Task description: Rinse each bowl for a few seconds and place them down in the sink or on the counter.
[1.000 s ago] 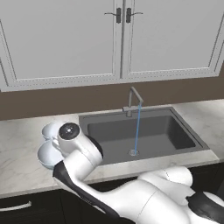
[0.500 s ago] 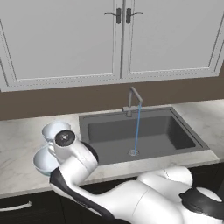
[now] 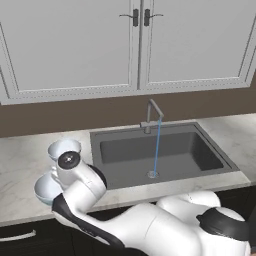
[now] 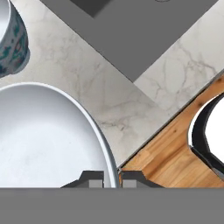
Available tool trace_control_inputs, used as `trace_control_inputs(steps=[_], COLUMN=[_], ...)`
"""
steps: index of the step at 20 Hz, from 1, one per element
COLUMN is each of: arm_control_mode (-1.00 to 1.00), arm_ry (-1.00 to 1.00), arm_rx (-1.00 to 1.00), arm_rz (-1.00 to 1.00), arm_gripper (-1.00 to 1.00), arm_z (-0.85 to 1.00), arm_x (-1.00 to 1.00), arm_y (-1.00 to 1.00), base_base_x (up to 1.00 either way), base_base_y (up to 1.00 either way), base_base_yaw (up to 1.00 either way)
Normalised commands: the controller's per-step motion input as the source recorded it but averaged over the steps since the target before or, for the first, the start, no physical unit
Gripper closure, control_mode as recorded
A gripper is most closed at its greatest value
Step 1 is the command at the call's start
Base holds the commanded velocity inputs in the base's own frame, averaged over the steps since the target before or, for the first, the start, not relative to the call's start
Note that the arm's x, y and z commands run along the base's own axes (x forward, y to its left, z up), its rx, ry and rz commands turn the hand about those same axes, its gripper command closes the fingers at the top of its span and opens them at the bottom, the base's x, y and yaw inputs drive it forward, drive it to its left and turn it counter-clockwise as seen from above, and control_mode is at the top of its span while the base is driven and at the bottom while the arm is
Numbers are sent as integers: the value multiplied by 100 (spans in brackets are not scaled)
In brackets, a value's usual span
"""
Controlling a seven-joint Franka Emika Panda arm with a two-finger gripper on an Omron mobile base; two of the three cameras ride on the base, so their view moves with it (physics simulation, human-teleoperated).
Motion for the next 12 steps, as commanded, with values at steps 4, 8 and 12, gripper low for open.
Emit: trace_control_inputs(steps=[4, 8, 12], arm_control_mode=[-100, -100, -100], arm_ry=[4, 2, 1], arm_rx=[0, 0, 0], arm_rz=[0, 0, 0], arm_gripper=[100, 100, 100], arm_z=[-24, -23, -19], arm_x=[3, 7, 14], arm_y=[17, 17, 15], base_base_x=[0, 0, 0], base_base_y=[0, 0, 0], base_base_yaw=[0, 0, 0])
